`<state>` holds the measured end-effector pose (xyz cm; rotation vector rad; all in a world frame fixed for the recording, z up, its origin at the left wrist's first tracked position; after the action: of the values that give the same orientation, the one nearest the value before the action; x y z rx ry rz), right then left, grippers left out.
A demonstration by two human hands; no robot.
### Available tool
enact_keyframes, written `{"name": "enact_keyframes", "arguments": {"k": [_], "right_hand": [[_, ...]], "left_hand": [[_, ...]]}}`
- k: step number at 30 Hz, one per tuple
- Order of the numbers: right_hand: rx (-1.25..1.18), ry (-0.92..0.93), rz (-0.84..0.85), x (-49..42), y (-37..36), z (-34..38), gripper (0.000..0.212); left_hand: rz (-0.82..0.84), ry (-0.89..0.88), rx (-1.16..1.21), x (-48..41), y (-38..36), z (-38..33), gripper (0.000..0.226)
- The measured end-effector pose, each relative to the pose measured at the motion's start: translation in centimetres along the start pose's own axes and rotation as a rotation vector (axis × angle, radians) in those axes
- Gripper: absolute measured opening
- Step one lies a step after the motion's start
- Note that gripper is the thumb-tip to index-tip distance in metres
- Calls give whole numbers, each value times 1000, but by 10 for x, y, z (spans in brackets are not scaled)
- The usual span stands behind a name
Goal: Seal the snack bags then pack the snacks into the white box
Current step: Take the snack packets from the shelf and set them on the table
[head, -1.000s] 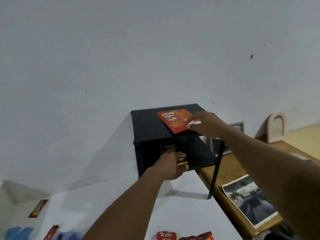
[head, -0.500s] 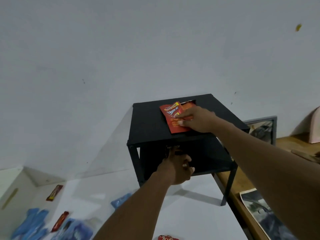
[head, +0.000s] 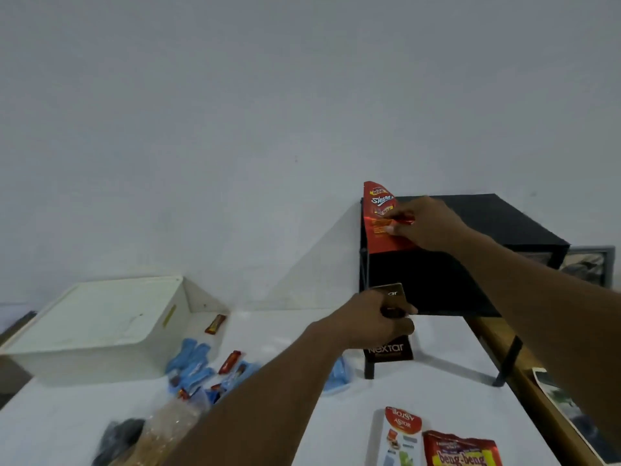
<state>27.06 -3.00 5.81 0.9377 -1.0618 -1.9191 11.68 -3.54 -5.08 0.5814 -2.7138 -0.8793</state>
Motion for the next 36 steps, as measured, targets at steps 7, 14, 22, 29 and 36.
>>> {"name": "enact_keyframes", "arguments": {"k": [7, 14, 22, 29, 36], "right_hand": [[-123, 280, 111, 37, -76, 257, 37], [-200, 633, 351, 99, -197, 537, 38], [-242, 1153, 668, 260, -338, 818, 36], [-171, 1413, 1019, 473, -467, 931, 35], [58, 1473, 1510, 716, -668, 836, 32]], "left_hand": [[-257, 181, -105, 200, 143, 80, 31], [-670, 580, -141, 469, 289, 214, 31], [-1058, 963, -39, 752, 315, 312, 27], [-1313, 1315, 268, 947, 193, 378, 36], [-1420, 1603, 711, 1039, -72, 500, 40]]}}
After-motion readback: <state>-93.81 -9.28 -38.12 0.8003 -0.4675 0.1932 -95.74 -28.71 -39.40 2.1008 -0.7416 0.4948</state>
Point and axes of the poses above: each hand's wrist, its own x-axis away from the middle knuckle, its own y-axis out of the back of the hand, z = x × y, the point moved 8 cm from there along -x, towards the middle knuckle, and after that the axes turned 3 degrees about x, right-handed, at the moved point
